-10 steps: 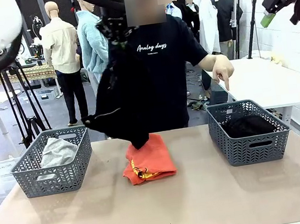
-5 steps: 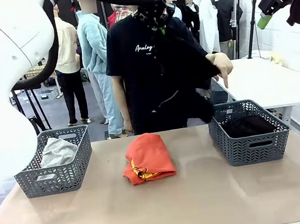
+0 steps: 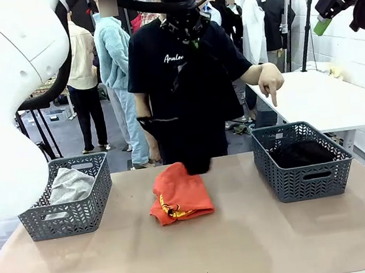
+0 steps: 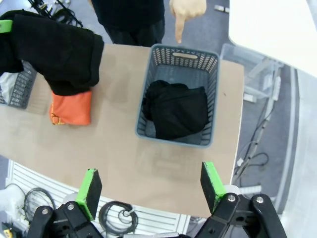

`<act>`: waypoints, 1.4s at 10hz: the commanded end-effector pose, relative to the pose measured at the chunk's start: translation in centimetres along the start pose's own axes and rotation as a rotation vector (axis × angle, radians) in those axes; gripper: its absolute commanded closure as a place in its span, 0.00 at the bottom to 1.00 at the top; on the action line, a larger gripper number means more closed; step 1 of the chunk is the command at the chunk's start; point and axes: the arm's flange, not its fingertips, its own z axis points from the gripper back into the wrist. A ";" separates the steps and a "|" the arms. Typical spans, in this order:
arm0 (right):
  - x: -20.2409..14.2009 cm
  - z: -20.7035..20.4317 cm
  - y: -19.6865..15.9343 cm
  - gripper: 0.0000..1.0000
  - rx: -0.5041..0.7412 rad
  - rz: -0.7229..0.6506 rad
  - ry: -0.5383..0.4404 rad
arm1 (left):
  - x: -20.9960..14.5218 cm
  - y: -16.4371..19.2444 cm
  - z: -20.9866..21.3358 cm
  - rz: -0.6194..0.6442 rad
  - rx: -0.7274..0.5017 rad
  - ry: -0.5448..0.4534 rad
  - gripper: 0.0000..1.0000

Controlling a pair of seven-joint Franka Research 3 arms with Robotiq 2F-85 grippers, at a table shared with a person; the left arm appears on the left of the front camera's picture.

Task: Sort the tops and bottoms.
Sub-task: Sort the clothes according to human instructions.

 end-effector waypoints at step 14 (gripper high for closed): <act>0.0 -0.1 -0.1 0.00 -0.006 0.008 -0.004 | 5.7 -18.2 -13.2 0.327 -0.712 -0.434 1.00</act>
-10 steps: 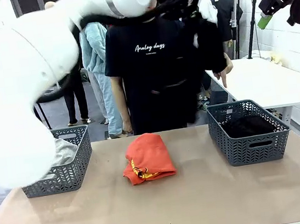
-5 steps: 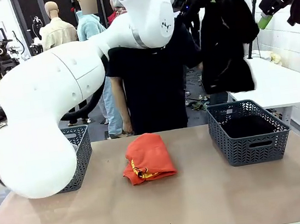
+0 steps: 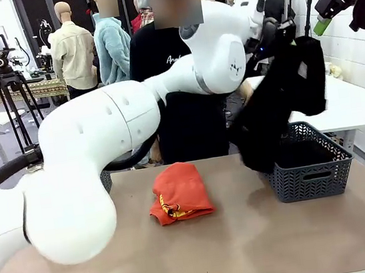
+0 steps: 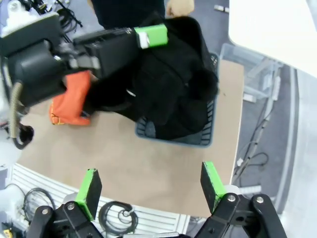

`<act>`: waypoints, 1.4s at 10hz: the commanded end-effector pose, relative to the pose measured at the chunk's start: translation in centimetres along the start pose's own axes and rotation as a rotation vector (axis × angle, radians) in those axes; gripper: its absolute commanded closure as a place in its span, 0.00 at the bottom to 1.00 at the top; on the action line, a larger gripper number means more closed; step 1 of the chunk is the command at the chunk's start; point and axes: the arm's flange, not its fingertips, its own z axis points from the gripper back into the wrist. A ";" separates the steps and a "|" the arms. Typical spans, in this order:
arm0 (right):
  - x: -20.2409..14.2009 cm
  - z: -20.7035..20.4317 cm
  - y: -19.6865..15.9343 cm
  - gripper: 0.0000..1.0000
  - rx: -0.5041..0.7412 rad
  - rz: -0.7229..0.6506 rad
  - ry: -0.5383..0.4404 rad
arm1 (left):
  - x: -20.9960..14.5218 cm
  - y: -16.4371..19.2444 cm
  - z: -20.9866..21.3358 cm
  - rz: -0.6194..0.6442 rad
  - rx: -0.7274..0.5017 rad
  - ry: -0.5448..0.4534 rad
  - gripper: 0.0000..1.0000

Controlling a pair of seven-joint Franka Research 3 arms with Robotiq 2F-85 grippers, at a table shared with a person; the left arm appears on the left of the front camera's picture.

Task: Sort the tops and bottoms.
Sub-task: Sort the clothes according to human instructions.

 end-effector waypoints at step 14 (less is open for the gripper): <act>0.0 -0.1 -0.1 0.00 -0.004 0.008 -0.004 | 7.3 -4.2 -9.2 0.042 -0.068 -0.137 1.00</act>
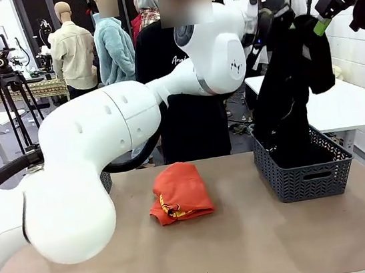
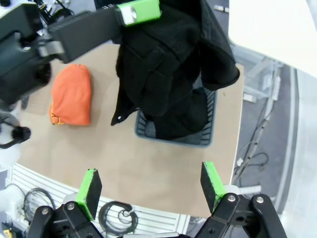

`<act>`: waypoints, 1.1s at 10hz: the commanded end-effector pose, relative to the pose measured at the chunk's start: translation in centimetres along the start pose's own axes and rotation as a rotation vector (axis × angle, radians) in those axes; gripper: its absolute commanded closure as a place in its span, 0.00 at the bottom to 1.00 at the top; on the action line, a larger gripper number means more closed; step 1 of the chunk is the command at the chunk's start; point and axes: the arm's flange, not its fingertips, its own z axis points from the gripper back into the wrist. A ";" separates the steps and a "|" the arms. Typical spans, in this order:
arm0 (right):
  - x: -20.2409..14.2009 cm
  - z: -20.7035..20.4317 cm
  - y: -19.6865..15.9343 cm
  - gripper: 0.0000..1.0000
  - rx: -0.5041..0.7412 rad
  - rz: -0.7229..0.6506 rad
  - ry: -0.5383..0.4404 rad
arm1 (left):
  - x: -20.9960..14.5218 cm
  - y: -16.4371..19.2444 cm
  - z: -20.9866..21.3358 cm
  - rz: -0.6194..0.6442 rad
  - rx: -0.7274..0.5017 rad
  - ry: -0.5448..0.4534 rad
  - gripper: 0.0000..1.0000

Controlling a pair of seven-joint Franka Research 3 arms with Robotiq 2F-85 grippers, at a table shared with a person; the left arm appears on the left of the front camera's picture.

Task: Sort the tops and bottoms.
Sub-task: Sort the clothes according to human instructions.

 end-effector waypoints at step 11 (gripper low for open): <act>0.0 -0.1 -0.1 0.00 -0.004 0.008 -0.004 | -8.3 3.5 -8.0 0.107 0.020 0.259 1.00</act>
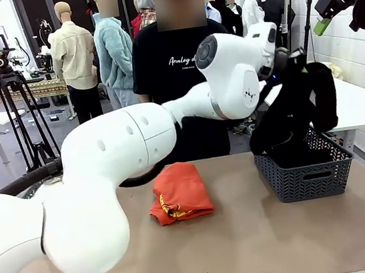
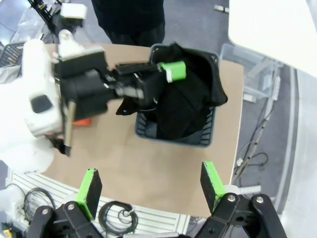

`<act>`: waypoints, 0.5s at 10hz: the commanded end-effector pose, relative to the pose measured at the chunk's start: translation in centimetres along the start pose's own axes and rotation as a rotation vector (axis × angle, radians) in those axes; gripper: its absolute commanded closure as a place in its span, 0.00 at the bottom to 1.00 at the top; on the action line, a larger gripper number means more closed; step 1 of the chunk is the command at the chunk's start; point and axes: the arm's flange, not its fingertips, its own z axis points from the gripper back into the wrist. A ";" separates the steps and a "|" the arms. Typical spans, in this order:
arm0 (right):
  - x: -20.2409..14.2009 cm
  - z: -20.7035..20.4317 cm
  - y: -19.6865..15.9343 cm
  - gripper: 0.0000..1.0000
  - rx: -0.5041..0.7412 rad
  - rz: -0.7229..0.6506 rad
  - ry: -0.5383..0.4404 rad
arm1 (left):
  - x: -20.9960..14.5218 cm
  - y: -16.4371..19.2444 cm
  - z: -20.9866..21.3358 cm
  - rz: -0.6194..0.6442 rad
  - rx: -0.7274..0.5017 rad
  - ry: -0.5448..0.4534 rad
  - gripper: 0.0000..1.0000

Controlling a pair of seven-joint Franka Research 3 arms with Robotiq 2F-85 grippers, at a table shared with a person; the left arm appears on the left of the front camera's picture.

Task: Sort the tops and bottoms.
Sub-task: Sort the clothes according to human instructions.

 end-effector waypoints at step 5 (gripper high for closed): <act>0.0 -0.1 -0.2 0.00 -0.004 0.008 -0.004 | -3.4 5.6 -9.0 -0.070 0.229 0.216 1.00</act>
